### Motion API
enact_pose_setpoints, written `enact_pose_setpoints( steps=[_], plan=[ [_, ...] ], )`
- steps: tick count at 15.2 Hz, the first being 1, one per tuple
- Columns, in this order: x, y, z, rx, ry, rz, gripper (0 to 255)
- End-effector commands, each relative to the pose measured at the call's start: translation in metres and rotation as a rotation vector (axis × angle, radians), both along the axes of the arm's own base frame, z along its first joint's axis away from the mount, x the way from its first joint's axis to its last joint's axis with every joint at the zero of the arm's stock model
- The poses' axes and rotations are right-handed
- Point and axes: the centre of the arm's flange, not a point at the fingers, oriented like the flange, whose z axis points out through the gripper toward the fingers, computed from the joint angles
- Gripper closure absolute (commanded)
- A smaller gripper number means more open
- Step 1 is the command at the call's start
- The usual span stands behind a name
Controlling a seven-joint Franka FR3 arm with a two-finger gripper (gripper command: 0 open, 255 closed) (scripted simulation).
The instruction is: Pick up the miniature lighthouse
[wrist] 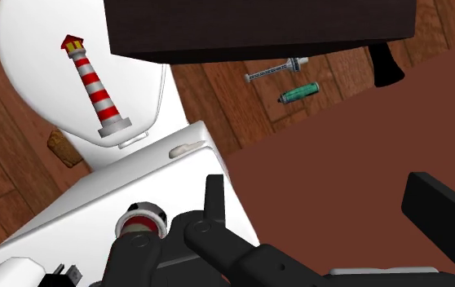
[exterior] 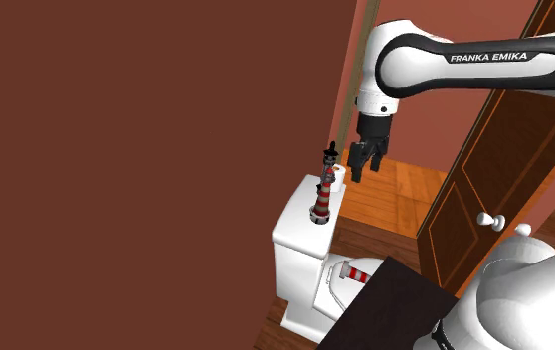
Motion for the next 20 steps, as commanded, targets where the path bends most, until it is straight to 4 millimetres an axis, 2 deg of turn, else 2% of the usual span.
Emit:
enact_pose_setpoints(
  steps=[1, 20],
  plan=[
    [0.020, -0.018, -0.008, -0.004, 0.006, -0.002, 0],
    [0.205, -0.178, -0.081, -0.032, 0.065, -0.031, 0]
  ],
)
